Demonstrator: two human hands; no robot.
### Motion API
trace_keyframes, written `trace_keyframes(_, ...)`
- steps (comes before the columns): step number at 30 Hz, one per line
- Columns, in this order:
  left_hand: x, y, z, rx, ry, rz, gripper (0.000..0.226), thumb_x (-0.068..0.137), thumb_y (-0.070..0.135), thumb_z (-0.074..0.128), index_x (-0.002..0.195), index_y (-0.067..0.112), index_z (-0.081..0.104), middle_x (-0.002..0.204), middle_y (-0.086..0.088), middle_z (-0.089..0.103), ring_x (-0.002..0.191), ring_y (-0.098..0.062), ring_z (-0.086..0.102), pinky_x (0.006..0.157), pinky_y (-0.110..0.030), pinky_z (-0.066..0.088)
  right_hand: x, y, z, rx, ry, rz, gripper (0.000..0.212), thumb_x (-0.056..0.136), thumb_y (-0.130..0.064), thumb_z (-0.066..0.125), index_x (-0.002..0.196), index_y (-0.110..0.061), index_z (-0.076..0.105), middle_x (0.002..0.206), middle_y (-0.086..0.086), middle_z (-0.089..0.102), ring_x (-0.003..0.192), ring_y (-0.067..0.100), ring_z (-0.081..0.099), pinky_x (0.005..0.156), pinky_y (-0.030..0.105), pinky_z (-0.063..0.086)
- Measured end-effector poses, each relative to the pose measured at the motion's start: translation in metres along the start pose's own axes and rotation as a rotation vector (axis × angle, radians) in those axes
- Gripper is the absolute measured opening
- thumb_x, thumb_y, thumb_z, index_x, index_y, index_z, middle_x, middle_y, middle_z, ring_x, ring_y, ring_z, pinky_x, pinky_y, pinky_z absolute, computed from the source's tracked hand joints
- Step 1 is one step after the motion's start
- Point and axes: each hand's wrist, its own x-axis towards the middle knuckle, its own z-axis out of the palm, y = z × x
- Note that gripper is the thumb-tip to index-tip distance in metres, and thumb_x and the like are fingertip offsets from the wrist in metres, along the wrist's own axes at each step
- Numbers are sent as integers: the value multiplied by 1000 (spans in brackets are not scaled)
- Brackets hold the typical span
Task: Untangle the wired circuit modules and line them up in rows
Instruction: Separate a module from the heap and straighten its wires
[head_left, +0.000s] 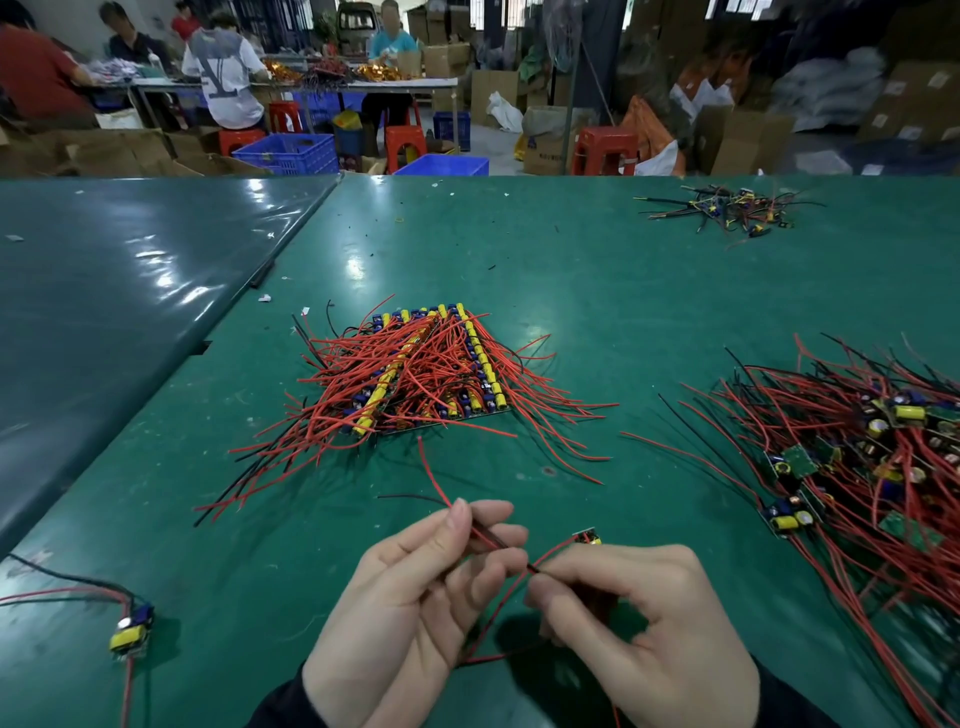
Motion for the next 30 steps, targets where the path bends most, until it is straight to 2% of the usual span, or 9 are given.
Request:
trace_keyframes(2, 1, -2, -2, 16, -3, 19, 23, 67, 14, 57, 66, -1, 75, 64, -18, 69, 42, -16, 63, 38, -17, 50, 0, 2, 2, -74, 14, -59, 17, 83, -19, 62, 67, -15, 66, 57, -8, 56, 49, 6, 46, 47, 18, 42)
trace_keyframes(8, 4, 12, -9, 67, 29, 179, 24, 71, 14, 55, 73, 3, 77, 67, -11, 69, 45, -6, 60, 42, -12, 49, -3, 6, 3, -132, 29, -83, 17, 83, -21, 64, 67, -18, 66, 58, -8, 53, 50, 8, 43, 46, 21, 41)
trace_keyframes(14, 8, 9, -10, -28, 71, 110, 26, 72, 17, 54, 66, 5, 76, 58, -5, 61, 41, -5, 52, 38, -11, 42, -4, 6, 6, -201, -15, -122, 17, 85, -23, 63, 69, -17, 67, 60, -8, 56, 51, 10, 47, 46, 23, 44)
trace_keyframes(20, 5, 20, -16, -191, 45, 79, 22, 75, 23, 60, 70, 7, 74, 54, 0, 51, 37, -4, 41, 33, -11, 35, -4, 6, 6, -157, -38, -117, 13, 84, -21, 65, 71, -19, 67, 62, -10, 56, 53, 5, 47, 51, 16, 43)
trace_keyframes(22, 4, 22, -17, -228, -18, 37, 15, 65, 20, 79, 67, 8, 69, 53, 2, 46, 37, -5, 39, 32, -14, 35, -5, 7, 6, -182, -52, -109, 13, 84, -23, 64, 72, -20, 67, 63, -11, 57, 54, 5, 48, 51, 19, 45)
trace_keyframes(24, 4, 22, -17, -265, -83, -2, 36, 40, 11, 93, 65, 9, 67, 54, 2, 41, 37, -7, 38, 31, -16, 36, -5, 9, 5, -209, -50, -93, 13, 85, -24, 63, 73, -21, 67, 64, -11, 59, 54, 8, 51, 50, 23, 47)
trace_keyframes(26, 3, 24, -17, -272, -96, -5, 44, 30, 9, 95, 64, 8, 66, 54, 1, 38, 37, -8, 37, 31, -17, 35, -4, 11, 5, -218, -44, -83, 14, 85, -25, 62, 73, -22, 67, 64, -11, 60, 54, 9, 52, 49, 24, 48)
trace_keyframes(28, 2, 26, -17, -235, -146, 22, 40, 36, 12, 94, 63, 9, 64, 52, 1, 36, 38, -8, 36, 31, -17, 34, -4, 12, 4, -221, -46, -87, 14, 86, -25, 61, 74, -22, 67, 65, -10, 61, 54, 10, 53, 50, 25, 48)
trace_keyframes(30, 1, 27, -19, -174, -231, 41, 28, 57, 18, 86, 62, 12, 60, 49, 3, 33, 39, -6, 30, 32, -17, 31, -4, 11, 4, -227, -69, -91, 14, 86, -26, 61, 74, -22, 67, 65, -10, 60, 56, 11, 53, 50, 25, 49)
